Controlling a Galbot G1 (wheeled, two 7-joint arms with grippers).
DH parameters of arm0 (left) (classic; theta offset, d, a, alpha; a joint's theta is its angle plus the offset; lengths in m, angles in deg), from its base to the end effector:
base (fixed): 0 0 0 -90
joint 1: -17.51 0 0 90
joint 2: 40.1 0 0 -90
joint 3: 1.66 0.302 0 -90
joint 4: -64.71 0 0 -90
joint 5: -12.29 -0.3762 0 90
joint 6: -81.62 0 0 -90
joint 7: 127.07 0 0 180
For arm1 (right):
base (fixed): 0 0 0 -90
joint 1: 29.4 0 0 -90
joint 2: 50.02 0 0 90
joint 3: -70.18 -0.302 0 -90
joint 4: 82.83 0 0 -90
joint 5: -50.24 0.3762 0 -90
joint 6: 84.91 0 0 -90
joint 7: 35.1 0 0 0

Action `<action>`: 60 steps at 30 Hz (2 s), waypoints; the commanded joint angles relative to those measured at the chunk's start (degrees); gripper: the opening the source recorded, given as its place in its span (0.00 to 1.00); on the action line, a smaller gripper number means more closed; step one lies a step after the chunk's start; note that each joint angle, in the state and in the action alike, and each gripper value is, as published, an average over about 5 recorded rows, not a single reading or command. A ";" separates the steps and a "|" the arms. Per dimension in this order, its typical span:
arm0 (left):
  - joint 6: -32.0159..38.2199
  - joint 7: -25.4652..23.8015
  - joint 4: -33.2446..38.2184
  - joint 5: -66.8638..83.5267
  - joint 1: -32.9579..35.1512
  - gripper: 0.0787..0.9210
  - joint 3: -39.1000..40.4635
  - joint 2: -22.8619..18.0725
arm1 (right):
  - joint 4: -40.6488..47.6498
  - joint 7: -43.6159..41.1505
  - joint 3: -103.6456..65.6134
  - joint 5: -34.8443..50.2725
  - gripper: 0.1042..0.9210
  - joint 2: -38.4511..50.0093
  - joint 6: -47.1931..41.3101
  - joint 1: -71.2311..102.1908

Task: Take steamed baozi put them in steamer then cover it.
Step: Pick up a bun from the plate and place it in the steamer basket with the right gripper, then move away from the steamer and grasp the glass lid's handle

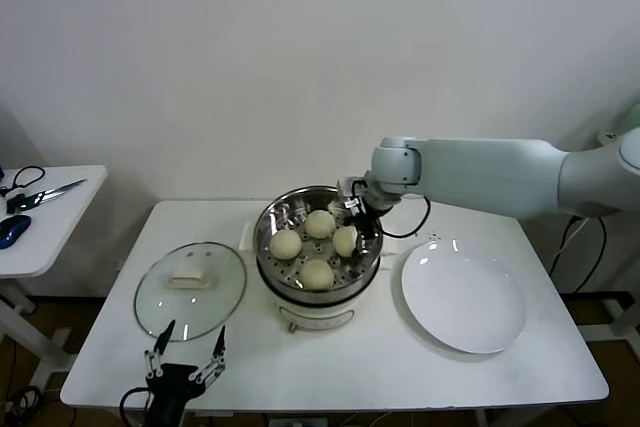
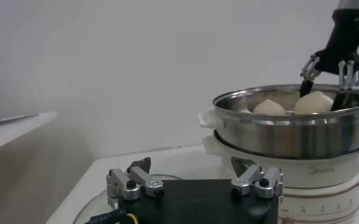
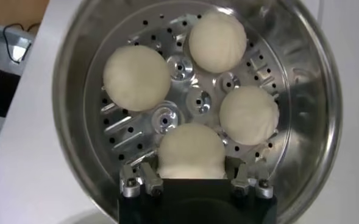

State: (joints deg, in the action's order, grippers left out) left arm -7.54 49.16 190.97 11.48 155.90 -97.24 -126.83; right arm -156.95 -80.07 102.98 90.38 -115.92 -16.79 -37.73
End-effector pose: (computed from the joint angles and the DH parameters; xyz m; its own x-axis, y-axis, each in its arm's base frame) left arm 0.1424 0.0340 -0.2773 -0.9799 0.0225 0.1984 0.0454 0.9927 0.1113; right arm 0.5170 0.1123 -0.1224 -0.1657 -0.2131 0.9629 -0.9578 -0.1980 -0.2086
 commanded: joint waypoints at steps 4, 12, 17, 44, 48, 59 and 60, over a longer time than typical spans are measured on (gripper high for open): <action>-0.01 0.00 -0.05 0.09 0.01 0.88 -0.09 -0.05 | 2.21 -1.18 -1.19 -0.13 0.78 -1.26 1.41 2.00; -2.44 0.65 0.88 1.15 0.20 0.88 0.01 0.06 | 0.60 -3.84 -7.19 9.09 0.88 5.34 3.59 -3.91; -4.32 1.25 1.28 1.36 -0.01 0.88 0.00 0.52 | -3.68 9.32 -17.39 17.18 0.88 14.94 1.26 -1.42; 3.39 4.68 -11.21 -30.90 -15.96 0.88 -4.26 10.05 | -30.51 37.34 -140.25 -4.21 0.88 22.40 22.23 126.10; 4.59 9.70 -13.77 -47.72 -17.10 0.88 -3.46 11.10 | -30.65 35.01 -142.45 -3.96 0.88 15.59 28.71 131.85; 6.23 22.42 -24.64 -69.96 -19.99 0.88 -3.19 13.40 | -30.59 32.76 -137.41 -9.14 0.88 0.94 43.23 135.64; 6.16 22.92 -25.48 -71.23 -20.24 0.88 -3.18 13.52 | -30.38 32.80 -136.69 -9.70 0.88 -0.14 43.79 135.45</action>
State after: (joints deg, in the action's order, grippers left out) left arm -2.54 67.45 169.11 -48.33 136.49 -100.04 -114.00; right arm -185.96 -46.37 -24.30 85.99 -102.92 14.22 80.08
